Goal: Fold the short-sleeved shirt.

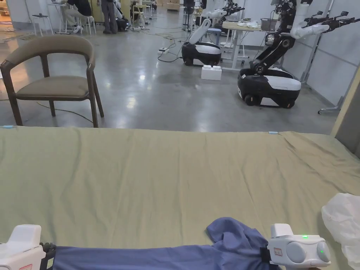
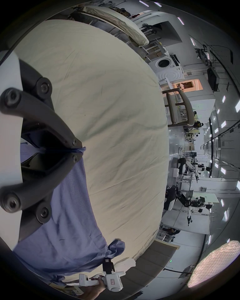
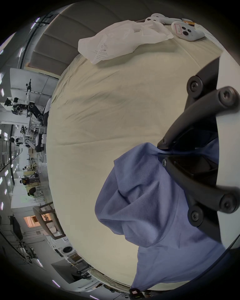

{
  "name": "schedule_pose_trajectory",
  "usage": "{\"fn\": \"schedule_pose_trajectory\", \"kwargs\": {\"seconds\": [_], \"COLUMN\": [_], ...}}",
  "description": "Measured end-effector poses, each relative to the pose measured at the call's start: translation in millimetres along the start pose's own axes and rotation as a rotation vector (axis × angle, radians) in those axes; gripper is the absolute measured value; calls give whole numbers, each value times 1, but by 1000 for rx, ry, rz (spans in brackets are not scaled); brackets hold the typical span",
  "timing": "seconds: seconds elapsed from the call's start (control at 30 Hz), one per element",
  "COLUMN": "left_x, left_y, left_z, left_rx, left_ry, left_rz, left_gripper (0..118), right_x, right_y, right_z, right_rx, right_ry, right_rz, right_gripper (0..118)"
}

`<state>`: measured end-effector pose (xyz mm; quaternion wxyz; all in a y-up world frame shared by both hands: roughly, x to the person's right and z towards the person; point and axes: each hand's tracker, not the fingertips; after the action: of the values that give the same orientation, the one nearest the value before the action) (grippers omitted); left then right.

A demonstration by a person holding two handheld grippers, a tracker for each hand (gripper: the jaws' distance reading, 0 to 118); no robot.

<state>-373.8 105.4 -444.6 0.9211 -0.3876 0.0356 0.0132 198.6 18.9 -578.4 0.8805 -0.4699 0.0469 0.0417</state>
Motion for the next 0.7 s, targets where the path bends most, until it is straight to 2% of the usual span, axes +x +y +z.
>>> {"fn": "schedule_pose_trajectory", "kwargs": {"seconds": [0.27, 0.57, 0.7], "left_x": [-9, -2, -12], "left_y": [10, 55, 89], "left_z": [41, 153, 203], "left_rx": [89, 310, 409], "left_ry": [24, 40, 56], "left_rz": [4, 5, -16], "left_gripper": [0, 0, 0], "right_x": [-3, -6, -9], "right_y": [3, 38, 59], "right_z": [88, 255, 328], "right_rx": [215, 535, 665], "right_ry": [-44, -74, -92], "right_rz": [-3, 54, 48], "right_gripper": [3, 3, 3]}}
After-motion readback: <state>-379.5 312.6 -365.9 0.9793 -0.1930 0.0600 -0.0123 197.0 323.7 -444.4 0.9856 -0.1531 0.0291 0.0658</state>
